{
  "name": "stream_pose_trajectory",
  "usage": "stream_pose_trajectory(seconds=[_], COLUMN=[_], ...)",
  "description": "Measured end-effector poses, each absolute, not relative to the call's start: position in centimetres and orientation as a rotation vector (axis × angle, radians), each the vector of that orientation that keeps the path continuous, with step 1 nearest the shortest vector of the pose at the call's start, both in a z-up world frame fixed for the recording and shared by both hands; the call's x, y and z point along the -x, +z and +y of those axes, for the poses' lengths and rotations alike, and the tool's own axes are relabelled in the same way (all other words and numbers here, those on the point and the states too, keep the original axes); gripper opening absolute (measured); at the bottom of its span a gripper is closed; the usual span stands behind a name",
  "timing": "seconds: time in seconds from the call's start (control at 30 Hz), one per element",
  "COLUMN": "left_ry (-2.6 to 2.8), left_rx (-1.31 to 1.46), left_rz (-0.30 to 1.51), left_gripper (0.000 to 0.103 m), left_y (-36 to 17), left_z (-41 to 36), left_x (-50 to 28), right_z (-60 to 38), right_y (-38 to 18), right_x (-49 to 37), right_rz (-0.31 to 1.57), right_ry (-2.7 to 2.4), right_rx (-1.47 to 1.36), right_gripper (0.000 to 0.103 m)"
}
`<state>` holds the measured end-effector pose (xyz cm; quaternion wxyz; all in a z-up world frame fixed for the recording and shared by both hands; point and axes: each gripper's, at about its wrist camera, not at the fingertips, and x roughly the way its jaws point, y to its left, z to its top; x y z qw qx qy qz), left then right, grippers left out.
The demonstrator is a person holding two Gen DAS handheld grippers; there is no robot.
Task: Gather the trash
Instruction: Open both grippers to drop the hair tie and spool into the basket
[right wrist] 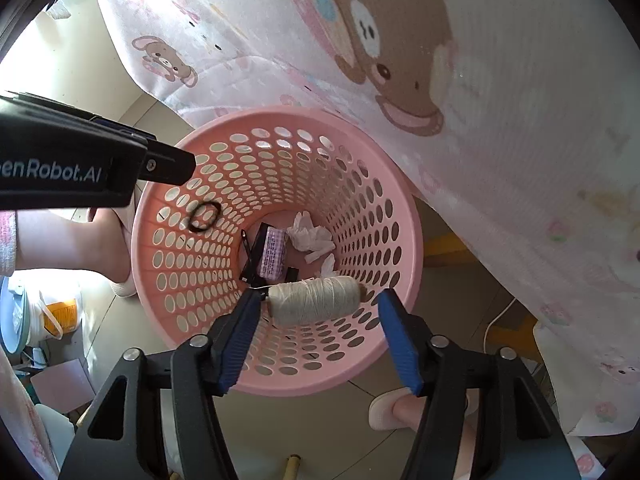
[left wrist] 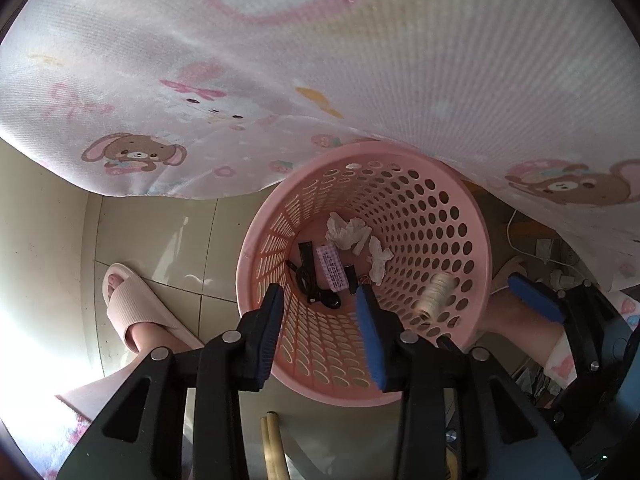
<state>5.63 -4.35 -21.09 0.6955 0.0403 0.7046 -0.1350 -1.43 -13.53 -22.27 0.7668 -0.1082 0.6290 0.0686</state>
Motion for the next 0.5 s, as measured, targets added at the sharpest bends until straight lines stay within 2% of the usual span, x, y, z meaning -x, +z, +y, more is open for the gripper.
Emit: stream_pose_trajectory(seconds=[0.03,0.2,0.5], left_ry=[-0.302,-0.283,-0.239], left_rx=[-0.086,-0.068,-0.08], left_rz=[1.575,1.567,1.475], left_gripper=[0.043,0.052,0.052], left_y=[-21.1,-20.7,-17.7], left_z=[-4.3,-3.7,-2.7], left_x=[-5.6,-5.7,-5.8], right_z=[-13.5,-13.6,-14.2], right_y=[-22.1,-21.7,-18.4], right_x=[1.5,1.6,1.8], right_rz=[1.359,1.349,1.245], right_ry=[0.151,0.144,0.079], right_rx=[0.234,0.231,0.195], right_gripper=[0.073,0.073,0.073])
